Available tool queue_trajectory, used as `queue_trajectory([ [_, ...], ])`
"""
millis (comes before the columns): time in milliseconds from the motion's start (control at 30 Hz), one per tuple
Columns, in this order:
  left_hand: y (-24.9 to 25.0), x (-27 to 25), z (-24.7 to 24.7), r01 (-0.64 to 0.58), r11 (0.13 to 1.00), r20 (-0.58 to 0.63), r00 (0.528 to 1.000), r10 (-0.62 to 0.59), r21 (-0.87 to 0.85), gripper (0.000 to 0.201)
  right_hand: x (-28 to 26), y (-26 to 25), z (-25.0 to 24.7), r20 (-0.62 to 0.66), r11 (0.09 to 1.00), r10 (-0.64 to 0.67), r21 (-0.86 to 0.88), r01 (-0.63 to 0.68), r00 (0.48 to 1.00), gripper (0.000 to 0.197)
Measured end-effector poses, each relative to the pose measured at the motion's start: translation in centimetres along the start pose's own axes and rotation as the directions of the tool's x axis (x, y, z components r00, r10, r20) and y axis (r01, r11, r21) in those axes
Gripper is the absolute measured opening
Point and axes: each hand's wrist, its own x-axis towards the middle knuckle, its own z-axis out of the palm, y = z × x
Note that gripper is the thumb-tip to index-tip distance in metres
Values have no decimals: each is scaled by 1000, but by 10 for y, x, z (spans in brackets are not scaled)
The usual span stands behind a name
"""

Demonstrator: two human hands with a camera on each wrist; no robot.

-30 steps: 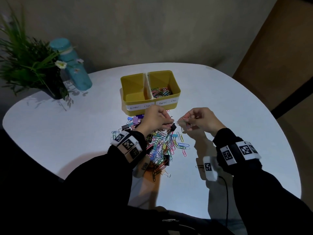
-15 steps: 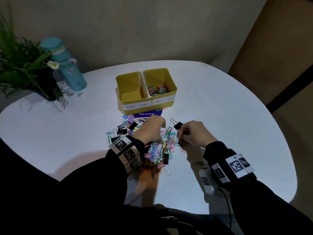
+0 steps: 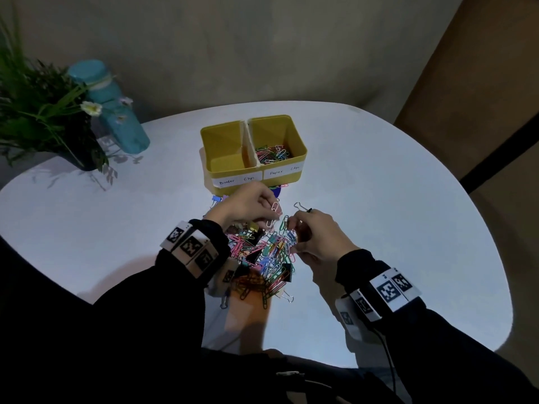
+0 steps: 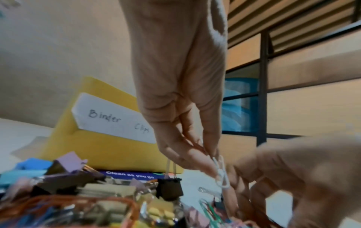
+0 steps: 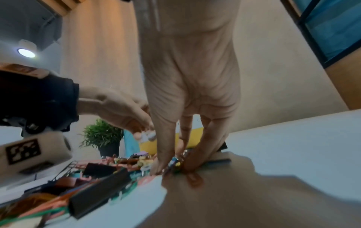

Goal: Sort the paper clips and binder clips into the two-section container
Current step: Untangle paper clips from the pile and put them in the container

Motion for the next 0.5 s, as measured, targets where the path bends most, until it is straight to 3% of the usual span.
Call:
queue_trajectory([
  [133,7,-7,-13,11,961,10,1000,-9,-276,7,5,0,2,4,999,-37,16,37,999,19],
  [233,13,-7,-19,-7,913,-35,999,-8,-408,18,5,-2,0,-18,998,-53,-22,53,998,11],
  [400,35,3,-31,-77,930,-237,971,-12,-360,19,1,3,-2,-20,998,-59,28,60,998,11],
  [500,49,17,-38,-127,954,-397,918,9,-270,17,2,13,-10,58,939,55,337,-71,997,8],
])
